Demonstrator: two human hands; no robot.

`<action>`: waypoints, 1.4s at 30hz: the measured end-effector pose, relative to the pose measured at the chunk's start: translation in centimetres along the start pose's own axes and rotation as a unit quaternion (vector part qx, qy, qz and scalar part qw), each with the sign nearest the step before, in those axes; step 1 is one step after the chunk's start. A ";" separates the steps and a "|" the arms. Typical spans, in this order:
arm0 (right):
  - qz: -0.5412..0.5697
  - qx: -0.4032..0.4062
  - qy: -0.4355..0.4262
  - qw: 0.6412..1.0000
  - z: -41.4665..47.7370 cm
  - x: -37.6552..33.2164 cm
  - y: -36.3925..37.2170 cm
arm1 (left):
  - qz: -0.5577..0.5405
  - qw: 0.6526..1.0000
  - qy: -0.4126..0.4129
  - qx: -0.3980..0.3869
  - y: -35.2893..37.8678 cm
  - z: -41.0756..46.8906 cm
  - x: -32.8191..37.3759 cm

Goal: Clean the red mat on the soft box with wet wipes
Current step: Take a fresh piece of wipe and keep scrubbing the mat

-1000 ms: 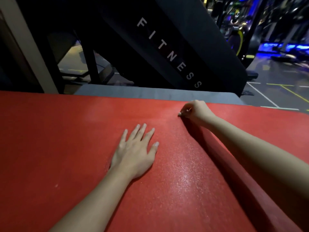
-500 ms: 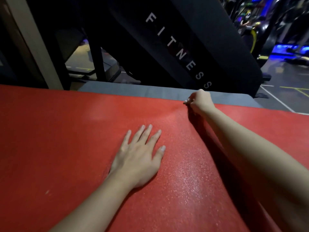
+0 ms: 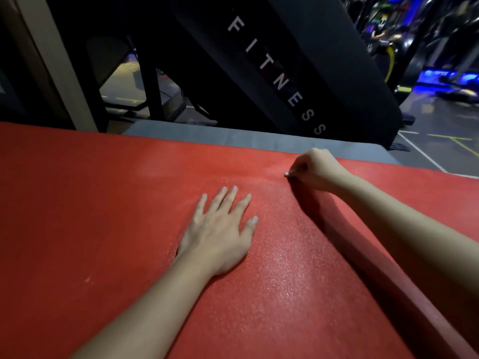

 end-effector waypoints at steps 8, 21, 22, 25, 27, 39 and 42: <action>0.046 0.018 0.062 0.997 1.8 0.3 0.8 | -0.009 1.000 0.000 -0.002 -0.4 0.0 0.0; 0.070 0.047 -0.034 0.996 -10.1 -3.4 -1.4 | 0.001 1.000 -0.007 -0.004 -0.1 0.5 -0.1; 0.073 0.057 -0.019 0.996 -10.1 -3.3 -1.5 | 0.001 1.000 -0.008 -0.005 -0.1 0.5 -0.1; 0.065 0.041 -0.030 0.997 -12.9 -4.4 -1.8 | -0.001 1.000 -0.009 -0.001 -0.1 0.5 -0.1; 0.070 0.001 -0.069 0.995 -16.9 -5.9 -2.4 | -0.006 1.000 -0.007 0.002 0.0 0.6 -0.1; 0.105 0.024 -0.007 0.994 -22.7 -7.1 -3.3 | 0.044 0.993 0.009 0.110 -3.8 -4.1 2.0; 0.092 -0.032 -0.028 0.995 -25.9 -9.3 -4.3 | 0.051 0.997 0.002 0.058 -4.7 -8.5 2.5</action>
Point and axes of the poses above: each hand's wrist, its own z-axis towards the middle knuckle, its own y-axis out of the palm, x = y × z, the point moved 8 cm from there along z, towards the middle knuckle, and after that the axes turned 5 degrees about -z, right-handed, at the moved point
